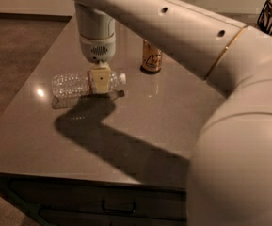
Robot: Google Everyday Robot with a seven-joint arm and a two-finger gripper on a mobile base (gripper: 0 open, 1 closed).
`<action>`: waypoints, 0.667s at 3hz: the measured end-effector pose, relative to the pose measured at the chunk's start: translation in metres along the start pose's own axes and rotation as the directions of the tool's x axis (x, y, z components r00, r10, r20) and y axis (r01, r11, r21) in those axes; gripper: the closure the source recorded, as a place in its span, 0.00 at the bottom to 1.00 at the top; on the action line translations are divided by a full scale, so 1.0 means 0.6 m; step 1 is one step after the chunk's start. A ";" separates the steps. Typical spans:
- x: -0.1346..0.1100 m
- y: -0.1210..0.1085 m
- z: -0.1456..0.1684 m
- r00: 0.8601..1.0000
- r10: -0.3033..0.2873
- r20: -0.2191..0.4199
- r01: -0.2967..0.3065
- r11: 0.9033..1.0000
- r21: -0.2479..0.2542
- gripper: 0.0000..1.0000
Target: Move water bottle near rxbar chocolate
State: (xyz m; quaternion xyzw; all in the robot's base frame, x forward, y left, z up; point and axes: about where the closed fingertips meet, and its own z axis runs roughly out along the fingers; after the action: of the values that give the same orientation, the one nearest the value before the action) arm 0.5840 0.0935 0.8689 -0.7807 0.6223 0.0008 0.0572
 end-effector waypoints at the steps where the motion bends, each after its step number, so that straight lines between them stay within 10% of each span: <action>1: 0.042 -0.103 -0.009 0.996 0.086 0.009 -0.087 0.996 0.033 1.00; 2: 0.069 -0.158 -0.023 0.990 0.136 0.020 -0.137 0.987 0.078 1.00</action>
Offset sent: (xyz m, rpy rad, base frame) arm 0.1295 -0.0498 0.0377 0.0081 -0.0478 -0.2078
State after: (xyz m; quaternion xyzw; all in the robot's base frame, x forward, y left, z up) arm 0.6843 0.0725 0.8878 -0.7332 0.6735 -0.0141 0.0926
